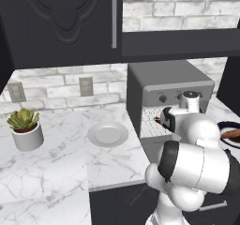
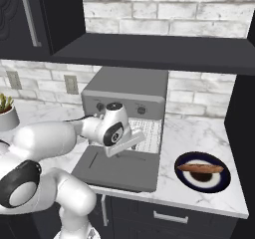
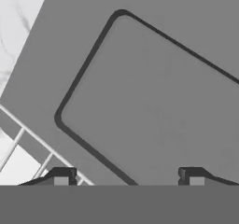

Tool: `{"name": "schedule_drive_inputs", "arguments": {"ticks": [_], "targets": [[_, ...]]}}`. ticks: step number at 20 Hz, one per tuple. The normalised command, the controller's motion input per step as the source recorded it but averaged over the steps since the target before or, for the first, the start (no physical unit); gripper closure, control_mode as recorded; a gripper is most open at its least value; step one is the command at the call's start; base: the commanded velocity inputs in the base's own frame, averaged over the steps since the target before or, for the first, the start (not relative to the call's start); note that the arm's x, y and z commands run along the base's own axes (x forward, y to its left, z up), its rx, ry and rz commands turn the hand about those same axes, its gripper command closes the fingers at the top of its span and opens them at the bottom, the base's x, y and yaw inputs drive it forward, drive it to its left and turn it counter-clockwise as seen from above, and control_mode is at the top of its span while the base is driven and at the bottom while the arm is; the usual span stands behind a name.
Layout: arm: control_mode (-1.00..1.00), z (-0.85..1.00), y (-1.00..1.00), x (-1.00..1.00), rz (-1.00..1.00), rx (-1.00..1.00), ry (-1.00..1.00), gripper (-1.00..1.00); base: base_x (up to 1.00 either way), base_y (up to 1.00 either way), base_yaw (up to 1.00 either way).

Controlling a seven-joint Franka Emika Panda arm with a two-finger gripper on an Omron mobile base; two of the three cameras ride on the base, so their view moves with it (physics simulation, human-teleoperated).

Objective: Open the toaster oven door. Place the baguette on the top rack in the toaster oven and place the chicken drumstick on the bottom rack.

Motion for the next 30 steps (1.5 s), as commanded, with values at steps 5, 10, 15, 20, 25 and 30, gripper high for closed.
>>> {"name": "schedule_drive_inputs", "arguments": {"ticks": [5, 10, 15, 20, 25, 30], "targets": [[-1.00, -0.10, 0.00, -0.34, -0.08, 0.06, -0.26, -1.00, 0.00, 0.00, 0.00], [-1.00, 0.43, -0.01, -0.76, -0.01, 0.14, -0.39, -1.00, 0.00, 0.00, 0.00], [-1.00, 0.65, 0.00, -0.55, 0.00, 0.16, -0.43, -1.00, 0.00, 0.00, 0.00], [-1.00, 0.60, 0.00, -0.03, 0.04, 0.14, -0.43, -1.00, 0.00, 0.00, 0.00], [-1.00, 0.33, 0.00, 0.00, 0.07, 0.10, -0.40, -1.00, 0.00, 0.00, 0.00], [-1.00, 0.12, 0.00, 0.07, 0.07, 0.05, -0.33, -1.00, 0.00, 0.00, 0.00]]}}
